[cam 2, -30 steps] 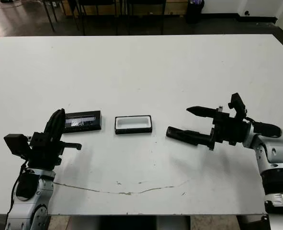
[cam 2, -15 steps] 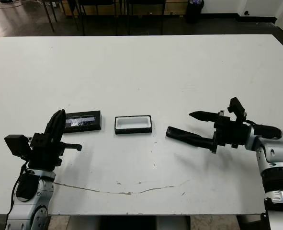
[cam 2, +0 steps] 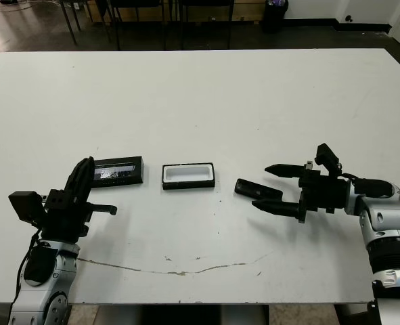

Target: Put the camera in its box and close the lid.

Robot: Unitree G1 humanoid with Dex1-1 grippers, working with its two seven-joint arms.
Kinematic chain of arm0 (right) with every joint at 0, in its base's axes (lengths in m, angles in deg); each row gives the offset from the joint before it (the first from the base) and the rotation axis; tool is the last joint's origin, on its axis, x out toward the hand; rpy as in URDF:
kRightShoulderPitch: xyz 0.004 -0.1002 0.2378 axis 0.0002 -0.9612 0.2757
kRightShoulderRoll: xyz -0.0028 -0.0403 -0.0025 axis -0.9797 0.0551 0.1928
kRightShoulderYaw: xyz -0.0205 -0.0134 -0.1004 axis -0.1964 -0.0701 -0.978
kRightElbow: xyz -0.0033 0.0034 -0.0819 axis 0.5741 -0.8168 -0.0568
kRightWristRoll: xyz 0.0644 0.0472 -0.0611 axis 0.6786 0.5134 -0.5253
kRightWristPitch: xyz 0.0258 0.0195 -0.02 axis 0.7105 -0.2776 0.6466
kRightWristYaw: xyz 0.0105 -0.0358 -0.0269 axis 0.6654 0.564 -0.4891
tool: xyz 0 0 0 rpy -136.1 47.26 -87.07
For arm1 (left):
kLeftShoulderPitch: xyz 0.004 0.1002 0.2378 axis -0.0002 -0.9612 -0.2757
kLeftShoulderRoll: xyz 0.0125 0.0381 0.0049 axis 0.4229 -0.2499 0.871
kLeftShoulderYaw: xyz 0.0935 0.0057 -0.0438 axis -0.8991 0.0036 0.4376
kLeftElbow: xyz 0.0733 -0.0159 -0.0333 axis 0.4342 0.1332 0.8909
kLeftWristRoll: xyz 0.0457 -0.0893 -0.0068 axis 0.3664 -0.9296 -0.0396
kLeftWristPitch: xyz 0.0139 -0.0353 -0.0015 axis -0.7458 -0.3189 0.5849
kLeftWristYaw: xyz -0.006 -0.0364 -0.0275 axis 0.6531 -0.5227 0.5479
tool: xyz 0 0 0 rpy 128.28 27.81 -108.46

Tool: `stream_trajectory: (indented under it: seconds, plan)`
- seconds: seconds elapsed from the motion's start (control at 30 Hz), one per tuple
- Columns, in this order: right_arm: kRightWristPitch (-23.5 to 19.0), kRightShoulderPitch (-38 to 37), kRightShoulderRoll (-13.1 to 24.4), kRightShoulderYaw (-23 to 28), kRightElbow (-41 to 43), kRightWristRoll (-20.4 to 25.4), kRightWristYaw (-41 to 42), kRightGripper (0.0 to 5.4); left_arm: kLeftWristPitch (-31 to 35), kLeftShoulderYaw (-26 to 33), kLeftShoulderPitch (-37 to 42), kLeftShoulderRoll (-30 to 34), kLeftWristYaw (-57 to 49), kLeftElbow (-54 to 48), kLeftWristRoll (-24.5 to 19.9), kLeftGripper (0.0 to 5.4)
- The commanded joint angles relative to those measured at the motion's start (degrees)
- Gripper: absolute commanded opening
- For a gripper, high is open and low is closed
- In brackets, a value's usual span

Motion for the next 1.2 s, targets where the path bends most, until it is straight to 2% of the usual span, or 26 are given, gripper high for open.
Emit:
stream_trajectory:
  seconds: [0.03,0.23,0.33,0.53,0.7,0.8,0.97,1.07,1.2]
  plan:
    - [1.2,-1.3,-0.8,-0.3,-1.8,-1.2,-1.2,5.36,0.9,0.0,-1.0,0.1,-0.2,0.3,-0.1,0.00]
    - [2.3,-2.8,-0.6,-1.6,-1.2,-5.0,-6.9,5.36,0.2,-0.2,-1.2,0.2,0.1,0.7,0.1,0.00]
    - [2.6,-3.8,-0.9,-2.2,-0.6,-6.8,-10.6,5.03,0.7,-0.2,-1.3,0.0,-0.1,0.6,-0.2,0.00]
    - [8.0,-3.4,-2.7,-2.0,-5.3,-6.3,-10.9,3.65,-0.3,-0.5,-1.2,0.1,-0.3,1.2,1.4,0.00]
    - [10.9,-2.5,-2.2,-2.9,-5.8,-7.5,-10.7,2.52,-0.6,-0.4,-1.0,0.0,0.1,1.6,0.6,0.00]
    - [10.4,-1.8,-1.7,-3.8,-5.9,-7.8,-9.9,1.85,-0.8,-0.4,-1.0,0.1,-0.4,1.6,1.4,0.00]
    - [9.0,0.1,-1.1,-4.8,-7.3,-7.9,-7.4,0.78,-1.0,-0.2,-0.9,-0.1,-0.1,1.8,0.5,0.00]
    - [7.9,0.5,-0.1,-5.3,-6.1,-8.7,-7.4,0.44,-1.2,-0.3,-0.9,-0.1,-0.1,1.9,0.5,0.00]
    - [7.4,1.5,0.0,-4.9,-7.5,-7.8,-6.0,0.41,-0.6,-0.4,-1.1,-0.3,-0.6,1.5,0.7,0.00]
